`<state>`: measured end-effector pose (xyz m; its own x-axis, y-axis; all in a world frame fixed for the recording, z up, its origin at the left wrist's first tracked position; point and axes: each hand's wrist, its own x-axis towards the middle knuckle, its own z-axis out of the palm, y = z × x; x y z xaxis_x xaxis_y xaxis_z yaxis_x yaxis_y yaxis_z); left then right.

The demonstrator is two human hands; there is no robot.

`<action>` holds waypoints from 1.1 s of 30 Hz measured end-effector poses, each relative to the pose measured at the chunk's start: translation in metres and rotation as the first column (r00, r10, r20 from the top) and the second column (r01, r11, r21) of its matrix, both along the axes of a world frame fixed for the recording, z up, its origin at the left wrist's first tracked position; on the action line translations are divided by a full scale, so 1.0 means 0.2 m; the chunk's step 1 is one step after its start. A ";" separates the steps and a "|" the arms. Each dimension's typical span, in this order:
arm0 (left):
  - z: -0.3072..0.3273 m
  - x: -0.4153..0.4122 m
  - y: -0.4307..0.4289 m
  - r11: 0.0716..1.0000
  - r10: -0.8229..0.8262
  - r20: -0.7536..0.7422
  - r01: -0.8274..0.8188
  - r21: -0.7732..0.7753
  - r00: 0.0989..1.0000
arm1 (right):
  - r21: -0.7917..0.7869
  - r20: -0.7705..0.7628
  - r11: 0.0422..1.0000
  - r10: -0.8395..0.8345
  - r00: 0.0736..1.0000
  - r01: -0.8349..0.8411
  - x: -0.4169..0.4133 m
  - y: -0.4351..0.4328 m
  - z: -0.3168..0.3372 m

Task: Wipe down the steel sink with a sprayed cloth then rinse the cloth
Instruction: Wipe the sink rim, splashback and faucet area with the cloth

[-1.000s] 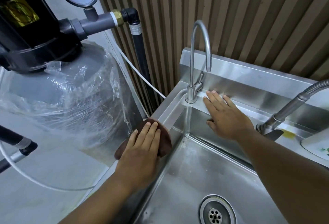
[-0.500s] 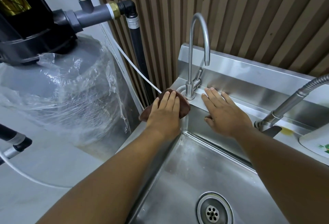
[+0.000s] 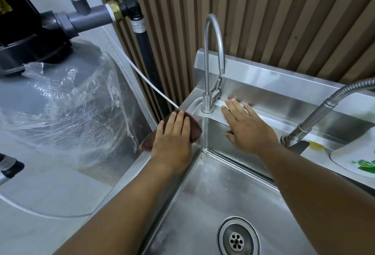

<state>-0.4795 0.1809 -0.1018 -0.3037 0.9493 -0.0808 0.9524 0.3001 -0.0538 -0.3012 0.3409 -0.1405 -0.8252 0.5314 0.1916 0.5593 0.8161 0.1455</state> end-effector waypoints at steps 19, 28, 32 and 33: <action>-0.08 -0.03 -0.42 0.998 -0.022 -0.045 0.025 0.055 0.999 | -0.004 -0.006 1.000 0.007 1.000 -0.007 0.00 0.00 -0.01; -0.01 0.00 0.16 0.998 -0.034 0.001 0.034 -0.043 0.999 | -0.011 0.002 1.000 -0.002 1.000 0.002 0.00 0.01 -0.01; -0.01 -0.01 -0.04 0.997 -0.075 -0.029 0.074 -0.032 0.997 | -0.012 0.013 1.000 -0.002 1.000 0.002 0.00 0.00 -0.01; -0.02 -0.01 -0.11 0.996 -0.082 -0.034 0.081 -0.022 0.996 | -0.009 0.014 1.000 -0.002 1.000 0.002 0.00 0.00 -0.01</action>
<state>-0.4824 0.1584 -0.1056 -0.2281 0.9694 -0.0909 0.9711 0.2198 -0.0927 -0.3017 0.3413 -0.1428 -0.8264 0.5350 0.1757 0.5593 0.8160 0.1460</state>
